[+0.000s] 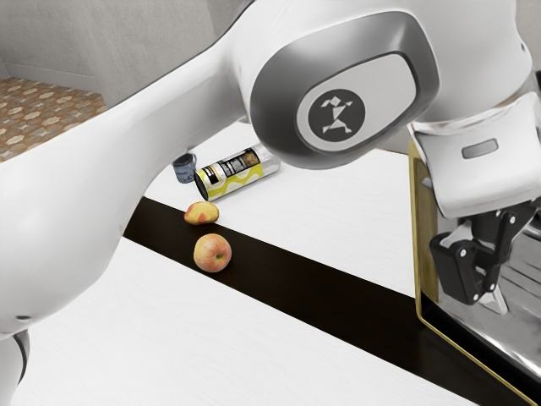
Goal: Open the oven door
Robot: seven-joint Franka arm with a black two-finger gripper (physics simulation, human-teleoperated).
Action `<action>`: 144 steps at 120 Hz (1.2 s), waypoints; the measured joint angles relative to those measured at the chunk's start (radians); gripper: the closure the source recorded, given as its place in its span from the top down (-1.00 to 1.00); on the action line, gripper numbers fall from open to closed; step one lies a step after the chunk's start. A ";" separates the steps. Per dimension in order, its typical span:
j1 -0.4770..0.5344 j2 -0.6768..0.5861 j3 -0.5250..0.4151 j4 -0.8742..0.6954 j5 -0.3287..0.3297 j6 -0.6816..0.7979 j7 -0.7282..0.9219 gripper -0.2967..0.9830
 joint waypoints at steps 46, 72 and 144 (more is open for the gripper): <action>-0.003 0.023 0.001 0.006 0.095 0.026 -0.035 0.53; -0.005 0.028 0.000 -0.002 0.107 0.039 -0.048 0.53; -0.013 -0.114 0.005 -0.243 0.117 0.075 -0.077 0.53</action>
